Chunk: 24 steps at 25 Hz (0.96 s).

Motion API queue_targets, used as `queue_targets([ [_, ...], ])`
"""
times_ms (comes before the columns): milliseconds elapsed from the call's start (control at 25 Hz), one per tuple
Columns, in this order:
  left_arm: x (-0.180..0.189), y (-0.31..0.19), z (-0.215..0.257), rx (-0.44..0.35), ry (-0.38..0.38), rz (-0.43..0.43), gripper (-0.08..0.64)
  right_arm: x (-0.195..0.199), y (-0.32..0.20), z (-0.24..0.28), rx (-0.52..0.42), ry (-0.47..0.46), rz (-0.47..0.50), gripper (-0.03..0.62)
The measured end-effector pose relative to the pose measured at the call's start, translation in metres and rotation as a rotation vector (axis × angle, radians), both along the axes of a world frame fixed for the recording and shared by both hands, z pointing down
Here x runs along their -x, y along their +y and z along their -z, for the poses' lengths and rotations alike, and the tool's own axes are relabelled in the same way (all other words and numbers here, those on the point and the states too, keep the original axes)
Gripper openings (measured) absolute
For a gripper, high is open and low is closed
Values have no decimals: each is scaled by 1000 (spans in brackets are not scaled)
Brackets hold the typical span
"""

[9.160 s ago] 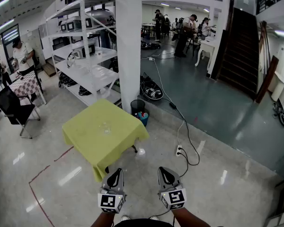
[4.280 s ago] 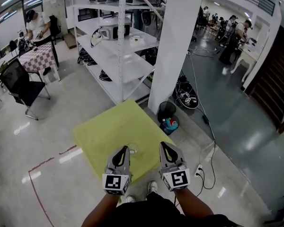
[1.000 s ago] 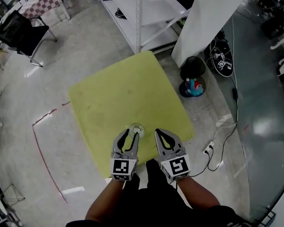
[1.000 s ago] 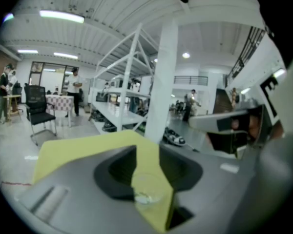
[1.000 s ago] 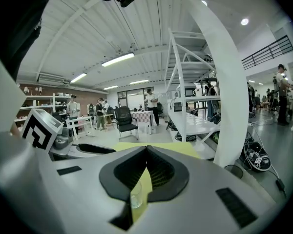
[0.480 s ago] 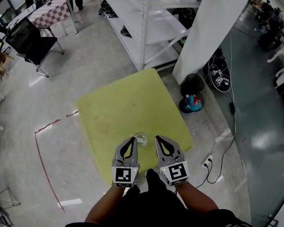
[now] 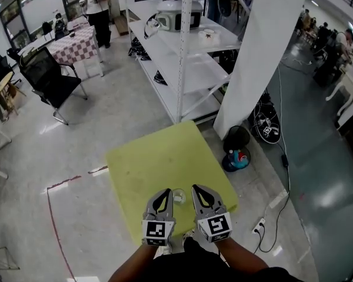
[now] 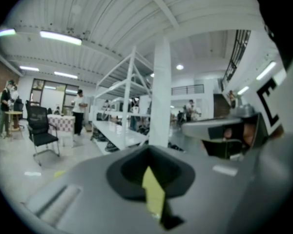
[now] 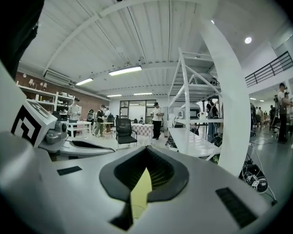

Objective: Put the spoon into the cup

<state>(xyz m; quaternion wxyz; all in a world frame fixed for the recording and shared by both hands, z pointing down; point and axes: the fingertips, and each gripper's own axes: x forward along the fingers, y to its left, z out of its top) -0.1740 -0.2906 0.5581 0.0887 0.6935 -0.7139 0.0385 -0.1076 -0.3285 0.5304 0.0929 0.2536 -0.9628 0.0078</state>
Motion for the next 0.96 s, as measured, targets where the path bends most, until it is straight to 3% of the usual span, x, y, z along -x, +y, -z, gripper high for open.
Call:
queue_targets([
  [400,17,15,30,-49,-30,10,6,5,11,24,-32,-26,-22,6],
  [960,26,31,28,-30,-53,18,7,4,18,22,-35,-11,-19,6],
])
